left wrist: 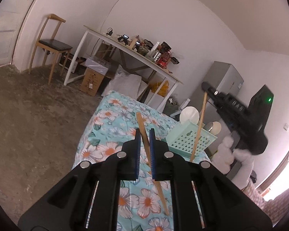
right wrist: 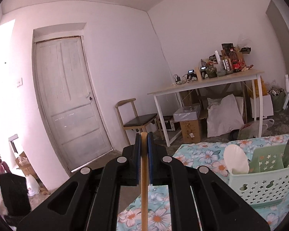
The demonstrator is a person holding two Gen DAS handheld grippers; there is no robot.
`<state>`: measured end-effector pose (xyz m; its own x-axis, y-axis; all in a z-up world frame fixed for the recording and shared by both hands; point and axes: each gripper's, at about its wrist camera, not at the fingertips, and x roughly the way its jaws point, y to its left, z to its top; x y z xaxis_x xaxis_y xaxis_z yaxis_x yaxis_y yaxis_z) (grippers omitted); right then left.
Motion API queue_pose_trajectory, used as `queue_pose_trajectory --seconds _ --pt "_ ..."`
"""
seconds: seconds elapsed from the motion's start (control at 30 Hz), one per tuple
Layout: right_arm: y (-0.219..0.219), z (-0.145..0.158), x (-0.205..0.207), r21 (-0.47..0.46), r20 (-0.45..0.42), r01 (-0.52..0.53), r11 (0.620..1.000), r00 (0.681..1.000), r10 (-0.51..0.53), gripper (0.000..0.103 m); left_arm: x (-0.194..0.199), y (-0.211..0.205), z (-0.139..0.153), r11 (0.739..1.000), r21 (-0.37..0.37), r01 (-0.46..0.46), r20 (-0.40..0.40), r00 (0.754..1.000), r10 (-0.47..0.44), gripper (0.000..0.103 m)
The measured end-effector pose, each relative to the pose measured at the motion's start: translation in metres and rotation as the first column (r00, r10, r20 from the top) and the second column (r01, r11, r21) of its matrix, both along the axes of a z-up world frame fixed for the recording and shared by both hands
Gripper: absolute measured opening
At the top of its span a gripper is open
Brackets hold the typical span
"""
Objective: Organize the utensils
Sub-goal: 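Carry both held chopsticks upright toward the mint-green caddy with both tools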
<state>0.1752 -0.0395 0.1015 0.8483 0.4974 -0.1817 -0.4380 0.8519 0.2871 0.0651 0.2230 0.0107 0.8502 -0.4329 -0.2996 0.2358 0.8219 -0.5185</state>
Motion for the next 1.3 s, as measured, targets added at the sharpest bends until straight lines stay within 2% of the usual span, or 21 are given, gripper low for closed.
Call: queue_pose_trajectory --seconds 0.2,0.47,0.6,0.77,1.0,1.17,1.3 --pt "-0.001 -0.017 -0.013 -0.006 -0.025 -0.001 1.000 1.000 0.001 0.007 -0.012 -0.008 0.016 0.996 0.075 -0.038 0.032 0.999 0.036 0.007" --pt "-0.015 -0.018 -0.043 -0.060 -0.037 -0.088 0.994 0.996 0.086 0.007 -0.034 -0.021 0.022 0.987 0.112 -0.115 0.065 0.992 0.108 0.007" --pt "-0.010 -0.029 -0.059 -0.103 -0.088 -0.147 0.984 0.986 0.138 0.007 -0.038 -0.029 0.028 0.977 0.159 -0.142 0.068 0.989 0.133 0.007" --pt "-0.024 -0.027 -0.085 -0.095 -0.068 -0.154 0.984 0.987 0.147 0.007 -0.048 -0.046 0.042 0.960 0.219 -0.173 0.082 0.984 0.158 0.007" --pt "-0.078 -0.008 -0.109 -0.027 -0.023 -0.101 0.995 0.995 0.100 0.007 -0.065 -0.080 0.079 0.936 0.290 -0.197 0.176 0.973 0.150 0.005" --pt "-0.126 0.001 -0.127 0.014 0.006 -0.011 1.000 1.000 0.011 0.007 -0.062 -0.106 0.104 0.937 0.306 -0.167 0.230 0.968 0.098 0.005" --pt "-0.161 0.007 -0.137 0.053 0.020 0.054 0.997 0.998 -0.055 0.007 -0.050 -0.129 0.138 0.944 0.301 -0.134 0.309 0.950 0.036 0.005"
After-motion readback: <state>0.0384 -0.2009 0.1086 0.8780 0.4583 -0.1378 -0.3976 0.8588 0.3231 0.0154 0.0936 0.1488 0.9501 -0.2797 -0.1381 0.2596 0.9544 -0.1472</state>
